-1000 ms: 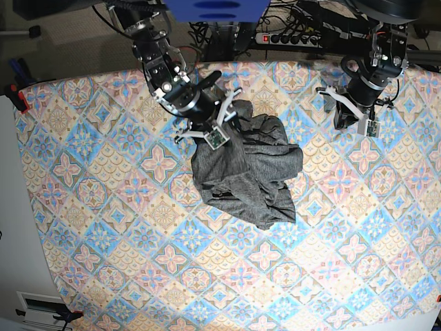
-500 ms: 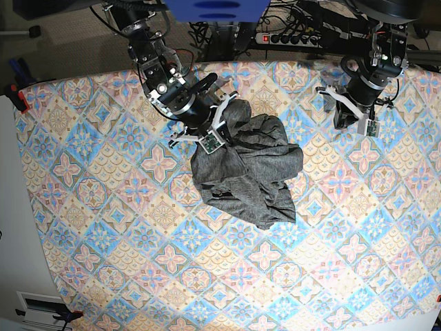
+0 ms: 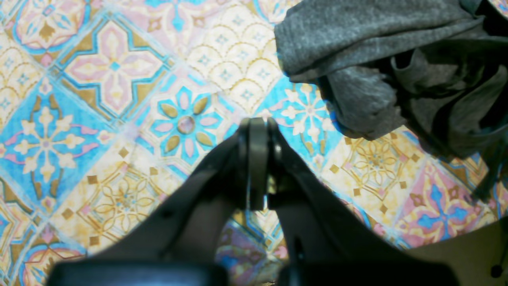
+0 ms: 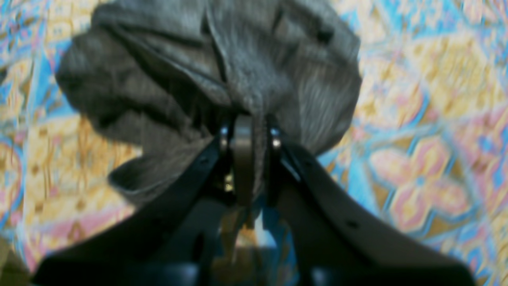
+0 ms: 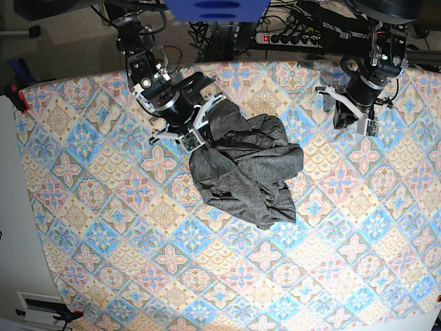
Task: Layout the t-shirt on the table in an organized manner, then fold the t-shirt properly
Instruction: 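Drag the held shirt edge away from the pile with the right gripper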
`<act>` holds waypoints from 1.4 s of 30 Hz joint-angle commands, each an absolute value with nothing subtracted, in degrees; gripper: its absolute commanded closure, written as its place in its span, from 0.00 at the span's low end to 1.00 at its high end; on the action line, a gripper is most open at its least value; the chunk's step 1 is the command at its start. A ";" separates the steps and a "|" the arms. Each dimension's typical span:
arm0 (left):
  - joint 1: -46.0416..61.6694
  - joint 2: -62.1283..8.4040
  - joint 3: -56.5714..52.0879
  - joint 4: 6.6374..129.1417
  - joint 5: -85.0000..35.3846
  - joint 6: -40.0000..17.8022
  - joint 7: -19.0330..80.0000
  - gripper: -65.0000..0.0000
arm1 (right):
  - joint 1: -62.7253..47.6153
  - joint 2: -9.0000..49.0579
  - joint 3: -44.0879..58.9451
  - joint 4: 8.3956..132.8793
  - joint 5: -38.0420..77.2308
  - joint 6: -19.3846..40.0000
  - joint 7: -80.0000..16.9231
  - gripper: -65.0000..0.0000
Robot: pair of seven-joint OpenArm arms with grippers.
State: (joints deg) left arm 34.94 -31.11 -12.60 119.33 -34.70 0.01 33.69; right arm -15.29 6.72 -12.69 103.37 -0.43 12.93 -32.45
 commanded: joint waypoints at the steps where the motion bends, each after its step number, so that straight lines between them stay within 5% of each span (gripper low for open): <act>1: 35.03 -31.87 -12.97 120.13 -35.03 -0.04 32.66 1.00 | -14.55 6.55 -12.53 104.40 0.04 13.23 -30.73 0.97; 8: 35.03 -31.87 -12.88 120.13 -35.03 -0.04 32.66 1.00 | -14.37 6.55 -11.12 104.48 0.04 13.23 -30.73 1.00; 27: 35.03 -30.29 -12.00 120.13 -35.03 -0.04 32.66 1.00 | -13.41 6.20 16.22 99.30 0.13 13.23 -30.73 1.00; 36: 35.12 -30.29 -12.00 120.22 -35.12 -0.04 32.66 1.00 | 1.71 3.38 31.25 98.51 0.13 13.14 -31.25 1.00; 42: 34.95 -30.29 -12.00 120.22 -35.12 -0.04 32.66 1.00 | 7.60 3.56 33.80 95.08 0.13 13.14 -40.04 1.00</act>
